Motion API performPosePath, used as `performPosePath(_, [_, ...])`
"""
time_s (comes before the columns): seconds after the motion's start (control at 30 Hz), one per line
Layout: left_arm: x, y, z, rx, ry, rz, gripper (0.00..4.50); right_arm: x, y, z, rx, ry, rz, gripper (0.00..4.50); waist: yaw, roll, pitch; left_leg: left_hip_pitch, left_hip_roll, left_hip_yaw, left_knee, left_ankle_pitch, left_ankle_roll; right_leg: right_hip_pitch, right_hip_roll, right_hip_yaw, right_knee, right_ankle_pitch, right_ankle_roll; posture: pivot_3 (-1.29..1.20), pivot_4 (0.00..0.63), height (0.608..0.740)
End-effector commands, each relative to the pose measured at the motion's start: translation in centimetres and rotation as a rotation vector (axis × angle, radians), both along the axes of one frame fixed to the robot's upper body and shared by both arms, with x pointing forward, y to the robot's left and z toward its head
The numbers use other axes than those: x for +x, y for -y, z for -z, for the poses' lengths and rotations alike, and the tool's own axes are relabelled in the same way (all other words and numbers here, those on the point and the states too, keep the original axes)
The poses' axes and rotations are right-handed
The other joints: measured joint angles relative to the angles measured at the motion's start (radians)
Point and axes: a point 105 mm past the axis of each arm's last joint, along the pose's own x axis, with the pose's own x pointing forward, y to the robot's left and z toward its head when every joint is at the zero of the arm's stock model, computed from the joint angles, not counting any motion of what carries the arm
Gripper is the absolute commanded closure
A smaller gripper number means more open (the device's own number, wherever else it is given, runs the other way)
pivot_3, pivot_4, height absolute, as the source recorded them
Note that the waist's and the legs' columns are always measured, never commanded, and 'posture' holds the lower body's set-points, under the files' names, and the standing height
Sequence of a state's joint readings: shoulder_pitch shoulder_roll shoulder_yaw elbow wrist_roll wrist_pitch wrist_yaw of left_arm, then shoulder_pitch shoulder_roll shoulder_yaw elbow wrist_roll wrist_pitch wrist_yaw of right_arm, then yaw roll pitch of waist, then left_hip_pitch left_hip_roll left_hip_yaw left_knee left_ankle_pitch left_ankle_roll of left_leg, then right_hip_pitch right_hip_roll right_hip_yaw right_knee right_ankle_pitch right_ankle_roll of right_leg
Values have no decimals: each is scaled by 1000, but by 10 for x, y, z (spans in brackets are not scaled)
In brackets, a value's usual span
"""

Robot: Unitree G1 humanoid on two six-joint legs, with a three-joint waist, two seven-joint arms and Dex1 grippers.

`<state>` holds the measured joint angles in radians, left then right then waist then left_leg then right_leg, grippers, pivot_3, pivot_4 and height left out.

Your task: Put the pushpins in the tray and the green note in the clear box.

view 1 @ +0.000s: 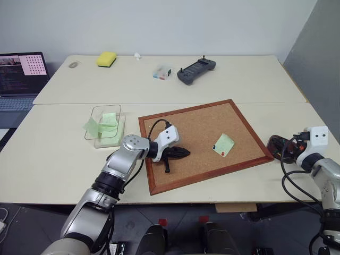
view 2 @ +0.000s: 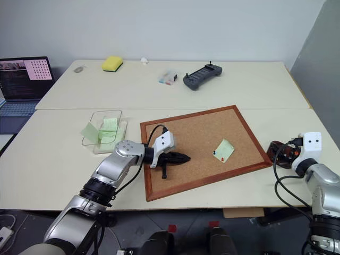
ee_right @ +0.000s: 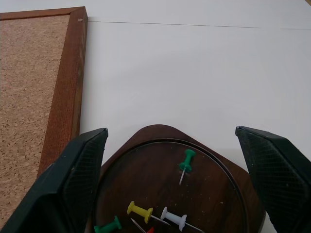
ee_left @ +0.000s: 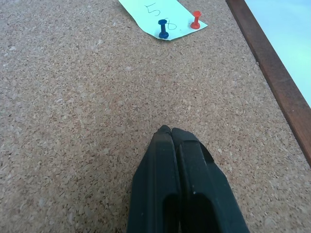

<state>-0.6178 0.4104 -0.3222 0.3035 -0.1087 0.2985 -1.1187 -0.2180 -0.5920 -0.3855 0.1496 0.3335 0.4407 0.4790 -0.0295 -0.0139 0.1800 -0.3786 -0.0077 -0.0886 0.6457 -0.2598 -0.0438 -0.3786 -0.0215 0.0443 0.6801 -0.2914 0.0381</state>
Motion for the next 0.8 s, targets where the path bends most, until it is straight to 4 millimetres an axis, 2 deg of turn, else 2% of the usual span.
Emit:
performPosePath(0.03, [-7,4,13,33,-32,20,4500,3,7,-26,122,80,34,21,0,0,0,0,0,0,0,0,0,0,0,0,0,0,0,0,150,740])
performPosePath(0.17, [-7,5,13,31,-33,19,4500,1,5,-37,268,96,19,21,2,0,0,0,0,-1,0,0,0,0,0,0,0,0,0,0,150,740])
performPosePath(0.3, [-7,5,13,25,-34,17,4500,-3,13,-44,372,87,31,21,2,0,0,-1,0,-1,0,0,0,0,0,-1,0,0,0,0,150,740])
performPosePath(0.37, [-7,6,13,24,-33,16,4500,-4,18,-48,393,87,37,21,3,0,0,-1,0,-1,0,0,0,0,0,-1,0,0,0,0,150,740])
performPosePath(0.47, [-6,6,12,23,-32,16,4500,-6,17,-53,325,83,7,21,2,0,0,-1,0,-1,0,0,0,0,-1,-1,0,0,0,0,150,740])
performPosePath(0.53, [-6,6,12,24,-30,15,4500,-9,5,-55,124,76,-105,21,2,0,0,-1,-1,-1,0,0,0,0,-1,0,0,0,0,0,150,740])
performPosePath(0.6, [-5,5,12,25,-30,14,4500,-13,-17,-55,-9,70,-254,21,4,1,0,-1,-1,-1,0,0,0,0,-1,-1,-1,0,0,0,150,740])
performPosePath(0.73, [-4,4,11,29,-29,13,4500,-27,-69,-52,-137,74,-572,21,-2,1,0,-1,-1,0,0,0,0,0,0,-1,-1,0,1,0,150,740])
performPosePath(0.8, [-4,3,11,30,-30,12,4500,-32,-89,-49,-168,78,-677,21,-1,0,0,-1,0,-1,0,0,0,0,0,-1,-1,0,1,0,150,740])
